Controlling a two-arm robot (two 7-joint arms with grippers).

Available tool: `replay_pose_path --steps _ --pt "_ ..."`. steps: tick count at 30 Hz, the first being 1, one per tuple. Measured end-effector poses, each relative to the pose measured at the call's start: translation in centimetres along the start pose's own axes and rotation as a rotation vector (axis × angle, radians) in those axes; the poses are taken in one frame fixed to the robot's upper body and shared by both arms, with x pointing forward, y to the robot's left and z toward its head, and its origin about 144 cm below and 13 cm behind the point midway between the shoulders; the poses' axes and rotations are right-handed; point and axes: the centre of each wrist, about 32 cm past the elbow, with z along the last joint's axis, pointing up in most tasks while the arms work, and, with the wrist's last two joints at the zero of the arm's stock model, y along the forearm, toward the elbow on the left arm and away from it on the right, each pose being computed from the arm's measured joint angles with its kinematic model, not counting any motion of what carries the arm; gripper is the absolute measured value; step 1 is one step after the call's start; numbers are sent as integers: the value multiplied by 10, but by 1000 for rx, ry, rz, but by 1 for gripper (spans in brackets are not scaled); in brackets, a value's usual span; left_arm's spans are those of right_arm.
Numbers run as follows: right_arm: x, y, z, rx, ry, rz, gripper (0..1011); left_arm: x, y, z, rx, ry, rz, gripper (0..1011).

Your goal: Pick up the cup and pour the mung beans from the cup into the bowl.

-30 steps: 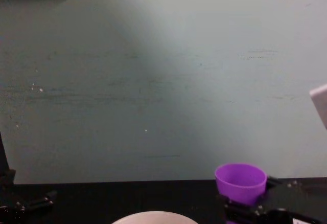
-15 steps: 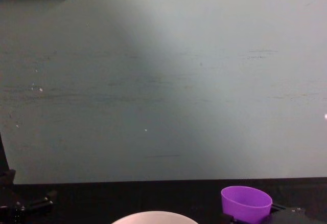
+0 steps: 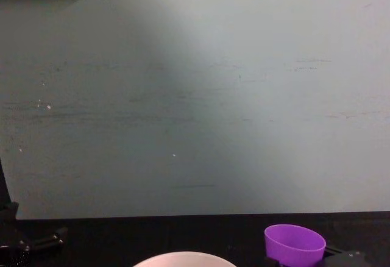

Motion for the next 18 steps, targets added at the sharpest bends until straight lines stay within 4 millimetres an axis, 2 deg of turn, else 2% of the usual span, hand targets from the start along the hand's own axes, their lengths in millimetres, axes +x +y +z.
replay_pose_path --steps 14,18 --pt "-1 2 -2 -9 -7 5 719 0 0 0 0 0 0 1000" --pt "-1 3 -2 -11 -5 10 800 0 0 0 0 0 0 1000"
